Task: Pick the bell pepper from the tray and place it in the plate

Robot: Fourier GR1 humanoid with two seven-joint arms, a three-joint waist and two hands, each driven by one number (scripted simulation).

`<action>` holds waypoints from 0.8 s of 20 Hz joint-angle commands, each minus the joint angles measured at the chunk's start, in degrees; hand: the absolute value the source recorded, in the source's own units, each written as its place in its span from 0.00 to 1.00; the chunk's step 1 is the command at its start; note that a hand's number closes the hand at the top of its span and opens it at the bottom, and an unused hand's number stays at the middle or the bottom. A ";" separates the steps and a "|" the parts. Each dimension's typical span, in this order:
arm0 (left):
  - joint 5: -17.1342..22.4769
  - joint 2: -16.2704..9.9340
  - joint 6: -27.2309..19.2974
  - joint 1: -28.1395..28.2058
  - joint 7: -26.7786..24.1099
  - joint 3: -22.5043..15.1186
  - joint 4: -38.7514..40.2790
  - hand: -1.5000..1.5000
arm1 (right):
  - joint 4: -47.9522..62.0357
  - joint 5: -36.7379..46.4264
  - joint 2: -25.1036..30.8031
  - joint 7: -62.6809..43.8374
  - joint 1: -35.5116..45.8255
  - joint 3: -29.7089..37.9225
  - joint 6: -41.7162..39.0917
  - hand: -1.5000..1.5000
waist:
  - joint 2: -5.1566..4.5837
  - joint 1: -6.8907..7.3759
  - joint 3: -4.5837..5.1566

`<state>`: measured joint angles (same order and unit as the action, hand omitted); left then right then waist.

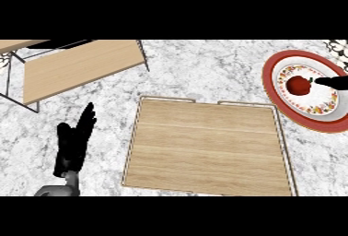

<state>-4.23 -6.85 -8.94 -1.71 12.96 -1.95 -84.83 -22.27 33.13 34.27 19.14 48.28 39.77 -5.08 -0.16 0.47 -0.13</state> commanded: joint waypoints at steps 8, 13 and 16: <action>1.49 -0.78 2.38 -0.20 -0.16 1.64 0.33 0.50 | 2.94 -10.41 3.19 8.60 -4.96 4.11 -10.28 0.00 | -0.11 0.29 0.08; -1.79 1.79 -0.39 -0.16 -0.17 -0.59 1.22 0.50 | 3.99 -10.37 2.86 13.81 -6.69 1.78 -8.52 0.00 | -0.18 0.50 0.05; -1.28 0.92 -0.26 -1.01 1.17 0.66 -0.86 0.50 | 6.05 -10.77 2.79 16.47 -7.16 1.34 -8.29 0.00 | -0.32 0.84 0.01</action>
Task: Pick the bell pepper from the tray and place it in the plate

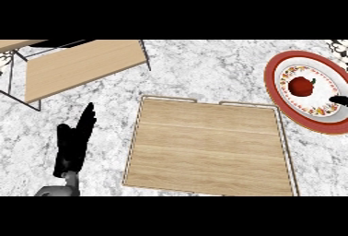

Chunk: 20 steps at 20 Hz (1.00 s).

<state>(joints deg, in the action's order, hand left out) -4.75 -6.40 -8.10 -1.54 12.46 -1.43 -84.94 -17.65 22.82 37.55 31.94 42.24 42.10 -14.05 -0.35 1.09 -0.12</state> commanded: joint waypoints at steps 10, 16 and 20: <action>0.46 -0.13 1.47 1.64 2.68 0.26 -4.00 0.50 | 3.00 -0.08 -1.30 0.27 -1.00 -4.36 9.41 0.00 | -0.11 0.40 0.00; -0.77 1.35 0.15 -0.68 -0.96 0.92 1.86 0.50 | 2.45 -0.63 -1.49 -0.82 -1.45 -6.34 11.09 0.00 | 0.00 -0.13 0.05; 0.07 1.18 1.61 0.88 -0.73 0.41 -0.12 0.50 | 5.78 -1.72 3.55 1.34 -3.24 -4.37 9.66 0.00 | -0.33 0.61 -0.05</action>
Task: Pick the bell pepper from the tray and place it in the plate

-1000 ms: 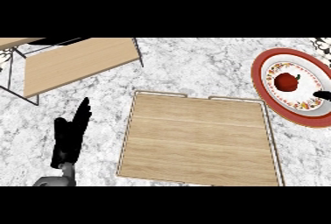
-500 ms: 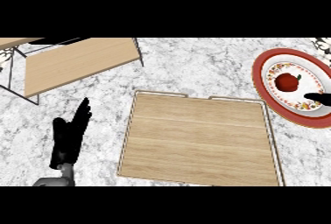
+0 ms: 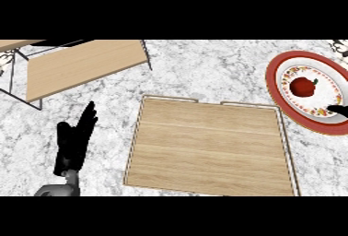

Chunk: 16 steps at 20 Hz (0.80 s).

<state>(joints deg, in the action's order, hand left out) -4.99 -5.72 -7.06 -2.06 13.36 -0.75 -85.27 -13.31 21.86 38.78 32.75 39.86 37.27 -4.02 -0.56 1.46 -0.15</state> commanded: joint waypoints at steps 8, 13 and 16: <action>-1.65 1.76 -0.76 0.80 -0.93 -1.53 -0.03 0.50 | 1.74 -1.18 3.84 1.84 -3.34 -0.69 1.18 0.00 | -0.07 0.09 -0.03; -1.78 1.55 -1.09 -0.63 0.98 -1.15 -1.74 0.50 | 3.08 -3.22 3.44 4.09 -5.48 0.97 2.26 0.00 | -0.15 0.16 -0.09; -0.15 0.07 0.93 -0.51 -1.73 0.77 1.03 0.50 | 2.77 -3.59 5.95 3.75 -4.36 0.98 0.77 0.00 | -0.24 0.34 -0.10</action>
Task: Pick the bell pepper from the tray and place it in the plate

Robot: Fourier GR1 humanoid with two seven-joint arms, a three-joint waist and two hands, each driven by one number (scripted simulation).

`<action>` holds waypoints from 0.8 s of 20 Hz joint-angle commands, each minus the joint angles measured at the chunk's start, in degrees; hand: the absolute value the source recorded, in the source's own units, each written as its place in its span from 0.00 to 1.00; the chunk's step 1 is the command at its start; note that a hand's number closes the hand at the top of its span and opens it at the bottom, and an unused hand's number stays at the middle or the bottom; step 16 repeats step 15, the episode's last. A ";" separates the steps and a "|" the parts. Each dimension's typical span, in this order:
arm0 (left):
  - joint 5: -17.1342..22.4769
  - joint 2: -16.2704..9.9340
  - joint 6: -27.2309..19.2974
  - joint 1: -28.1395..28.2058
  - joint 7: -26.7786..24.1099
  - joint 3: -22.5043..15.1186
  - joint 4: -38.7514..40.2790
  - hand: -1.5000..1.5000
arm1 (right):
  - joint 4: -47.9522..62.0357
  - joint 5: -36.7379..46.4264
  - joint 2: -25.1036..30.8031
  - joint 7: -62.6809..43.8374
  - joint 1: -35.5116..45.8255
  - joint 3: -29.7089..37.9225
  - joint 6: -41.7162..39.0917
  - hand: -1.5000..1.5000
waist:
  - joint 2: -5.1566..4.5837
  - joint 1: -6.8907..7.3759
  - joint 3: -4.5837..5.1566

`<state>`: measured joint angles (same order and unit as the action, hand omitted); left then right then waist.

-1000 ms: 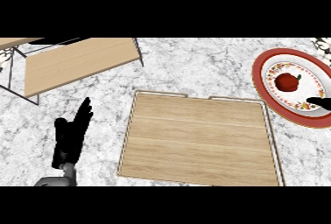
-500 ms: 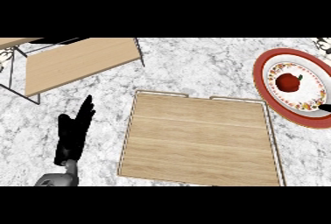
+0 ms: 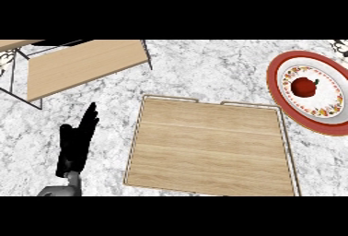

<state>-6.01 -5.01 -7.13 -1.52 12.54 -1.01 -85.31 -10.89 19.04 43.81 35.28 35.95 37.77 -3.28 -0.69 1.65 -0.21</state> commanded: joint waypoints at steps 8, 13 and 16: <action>-0.85 1.27 -1.32 -0.18 -1.58 0.03 0.97 0.50 | 1.22 -3.12 1.12 1.48 -3.34 2.51 4.70 0.00 | -0.03 0.06 -0.04; -0.23 0.03 0.34 -3.97 0.72 0.73 2.76 0.50 | 2.09 -2.44 5.67 -0.81 -3.74 1.76 0.72 0.00 | -0.28 0.13 -0.12; -0.37 0.69 -0.43 -2.74 0.18 0.60 2.00 0.50 | 1.89 -1.90 4.22 0.36 -4.52 1.43 4.77 0.00 | -0.34 0.55 -0.16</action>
